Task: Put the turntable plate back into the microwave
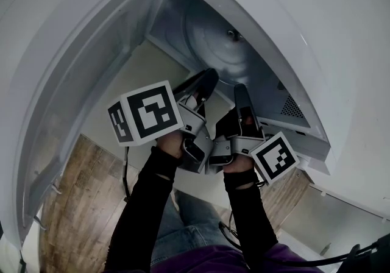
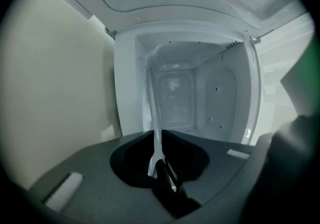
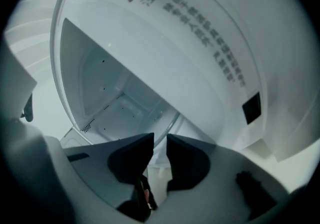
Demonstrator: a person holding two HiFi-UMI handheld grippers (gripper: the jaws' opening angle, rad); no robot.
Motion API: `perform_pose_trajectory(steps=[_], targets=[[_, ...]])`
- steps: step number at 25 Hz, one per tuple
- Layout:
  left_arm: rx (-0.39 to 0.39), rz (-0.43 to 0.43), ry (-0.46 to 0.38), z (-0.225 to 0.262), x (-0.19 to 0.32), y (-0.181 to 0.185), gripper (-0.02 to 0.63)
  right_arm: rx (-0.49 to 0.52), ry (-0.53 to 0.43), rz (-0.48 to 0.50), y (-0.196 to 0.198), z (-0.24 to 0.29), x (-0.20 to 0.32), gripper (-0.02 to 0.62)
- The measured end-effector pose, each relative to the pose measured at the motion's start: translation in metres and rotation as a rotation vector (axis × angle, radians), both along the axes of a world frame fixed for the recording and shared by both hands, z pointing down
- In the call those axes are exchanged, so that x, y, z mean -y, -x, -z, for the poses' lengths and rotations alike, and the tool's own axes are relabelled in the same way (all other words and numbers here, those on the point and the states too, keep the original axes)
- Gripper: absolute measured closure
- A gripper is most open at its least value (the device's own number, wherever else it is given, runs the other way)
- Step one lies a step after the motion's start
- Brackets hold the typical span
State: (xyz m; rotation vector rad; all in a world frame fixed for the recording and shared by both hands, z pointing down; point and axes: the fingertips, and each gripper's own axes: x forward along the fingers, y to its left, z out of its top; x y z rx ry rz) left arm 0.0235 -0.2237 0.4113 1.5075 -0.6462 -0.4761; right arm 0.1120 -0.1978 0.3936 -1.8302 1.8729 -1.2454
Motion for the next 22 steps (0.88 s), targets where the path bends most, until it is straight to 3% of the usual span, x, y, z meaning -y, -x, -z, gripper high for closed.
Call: perform_pose_trajectory(steps=[5, 12, 13, 22], targets=[[0.007, 0.016, 0.005, -0.002, -0.001, 0.002, 0.551, -0.067, -0.034, 0.046, 0.004, 0.011, -0.004, 0.514], [0.053, 0.028, -0.021, 0.006, -0.01, 0.007, 0.575, -0.073, -0.06, 0.091, 0.015, 0.027, -0.015, 0.514], [0.046, 0.033, -0.034, 0.012, -0.013, 0.007, 0.6, -0.072, -0.068, 0.099, 0.017, 0.031, -0.017, 0.514], [0.136, 0.064, -0.14, 0.057, -0.034, 0.014, 0.6, -0.06, -0.149, 0.152, 0.033, 0.072, -0.032, 0.514]])
